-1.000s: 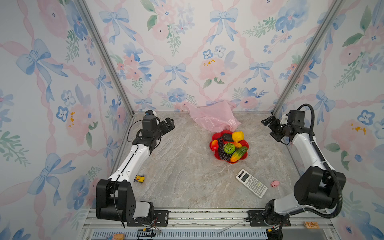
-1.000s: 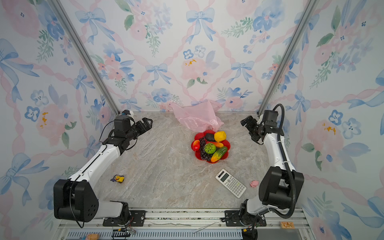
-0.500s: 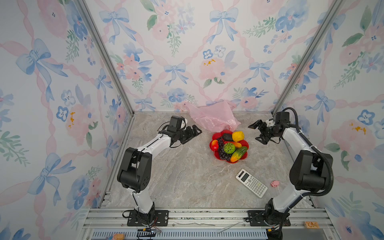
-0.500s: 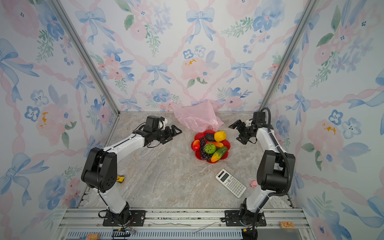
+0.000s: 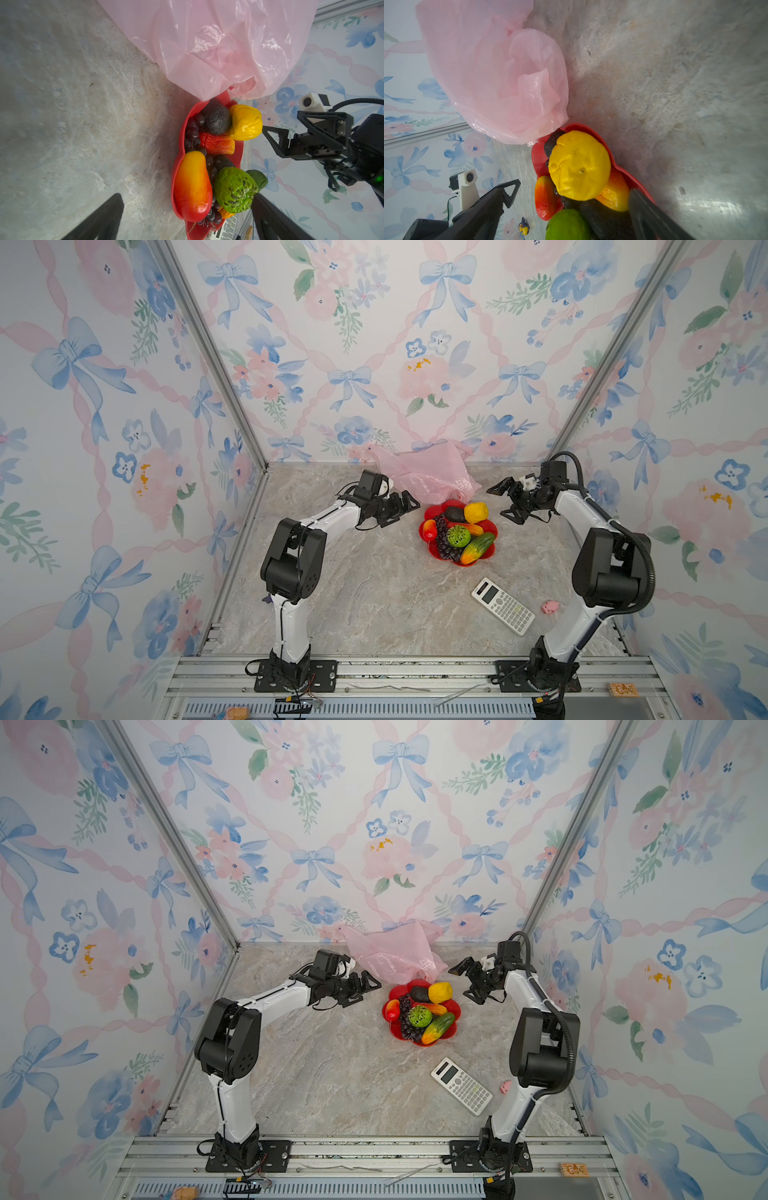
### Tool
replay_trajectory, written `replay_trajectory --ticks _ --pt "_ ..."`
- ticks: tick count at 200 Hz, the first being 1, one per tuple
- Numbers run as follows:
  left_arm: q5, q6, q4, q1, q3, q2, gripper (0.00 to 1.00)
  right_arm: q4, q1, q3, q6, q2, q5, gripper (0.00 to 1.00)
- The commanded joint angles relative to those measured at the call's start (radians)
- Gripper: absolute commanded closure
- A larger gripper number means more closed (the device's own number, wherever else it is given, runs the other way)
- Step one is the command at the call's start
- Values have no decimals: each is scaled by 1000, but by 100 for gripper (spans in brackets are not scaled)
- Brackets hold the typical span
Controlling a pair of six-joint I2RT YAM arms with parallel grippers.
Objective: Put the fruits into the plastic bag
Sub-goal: 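Raise both arms and reach toward the pink bag behind the fruit bowl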
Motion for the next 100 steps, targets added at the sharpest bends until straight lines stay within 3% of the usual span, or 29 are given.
replay_trajectory --ticks 1,83,100 --pt "22 -10 -3 0 38 44 2 -17 32 92 -39 65 -24 4" --pt "33 -13 -2 41 24 59 1 -10 76 359 19 315 -34 0" --pt "36 -13 -2 55 24 57 2 -8 83 397 32 355 -38 4"
